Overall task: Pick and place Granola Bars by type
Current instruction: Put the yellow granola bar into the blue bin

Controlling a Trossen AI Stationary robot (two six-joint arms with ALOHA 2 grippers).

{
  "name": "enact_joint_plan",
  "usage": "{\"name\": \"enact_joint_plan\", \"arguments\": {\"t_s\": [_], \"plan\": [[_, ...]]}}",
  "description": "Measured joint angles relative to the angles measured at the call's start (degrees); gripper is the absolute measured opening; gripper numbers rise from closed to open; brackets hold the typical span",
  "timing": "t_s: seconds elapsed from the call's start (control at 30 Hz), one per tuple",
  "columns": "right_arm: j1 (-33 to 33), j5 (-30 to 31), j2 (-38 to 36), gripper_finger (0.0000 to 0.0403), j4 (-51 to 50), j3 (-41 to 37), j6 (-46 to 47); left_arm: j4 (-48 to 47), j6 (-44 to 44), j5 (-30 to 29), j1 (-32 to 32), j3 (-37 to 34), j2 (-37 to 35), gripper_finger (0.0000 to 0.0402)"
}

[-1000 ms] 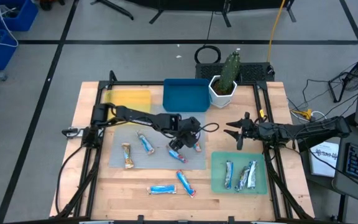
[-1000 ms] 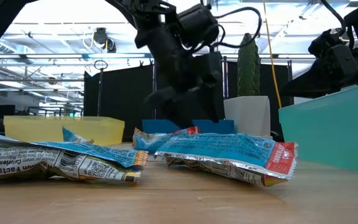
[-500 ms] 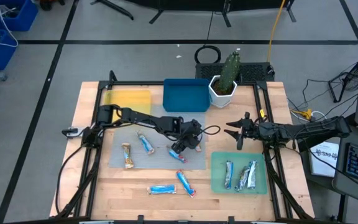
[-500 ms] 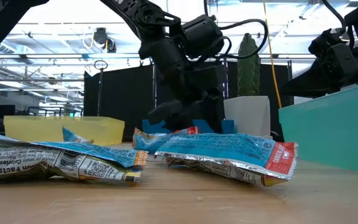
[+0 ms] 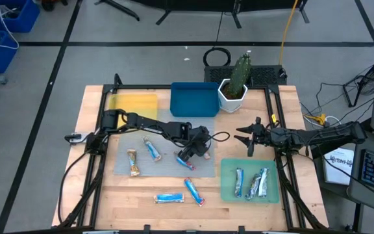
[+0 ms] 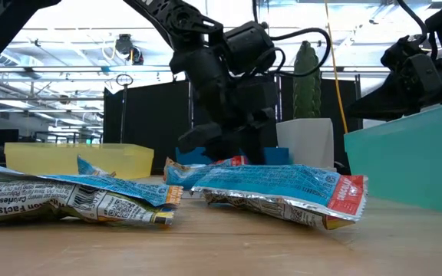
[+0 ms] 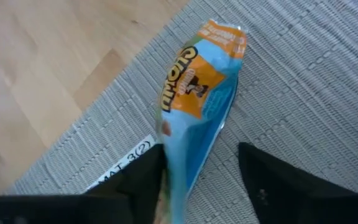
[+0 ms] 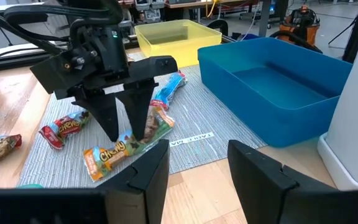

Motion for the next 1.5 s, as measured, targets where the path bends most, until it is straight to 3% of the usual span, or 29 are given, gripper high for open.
{"name": "enact_joint_plan", "arguments": {"t_s": [0.33, 0.4, 0.57, 0.67, 1.03, 1.5], "plan": [[0.0, 0.0, 0.0, 0.0157, 0.1, 0.0, 0.0, -1.0, 0.2, -1.2, -1.0, 0.0, 0.0, 0.0036], [0.0, 0.0, 0.0, 0.0157, 0.1, 0.0, 0.0, -1.0, 0.2, -2.0, -1.1, 0.0, 0.0, 0.0016], [0.0, 0.0, 0.0, 0.0157, 0.1, 0.0, 0.0, -1.4, 0.2, -6.1, -1.6, -0.1, -0.6, 0.0027], [0.0, 0.0, 0.0, 0.0157, 0.1, 0.0, 0.0, -2.2, 0.4, -7.4, -1.8, -0.2, -3.0, 0.0014], [0.0, 0.0, 0.0, 0.0157, 0.2, 0.0, 0.0, -11.0, -3.2, -10.9, -2.2, -0.1, -19.0, 0.0012], [0.0, 0.0, 0.0, 0.0157, 0.1, 0.0, 0.0, -14.3, -14.1, -21.2, 2.7, 0.0, -35.5, 0.0012]]}}
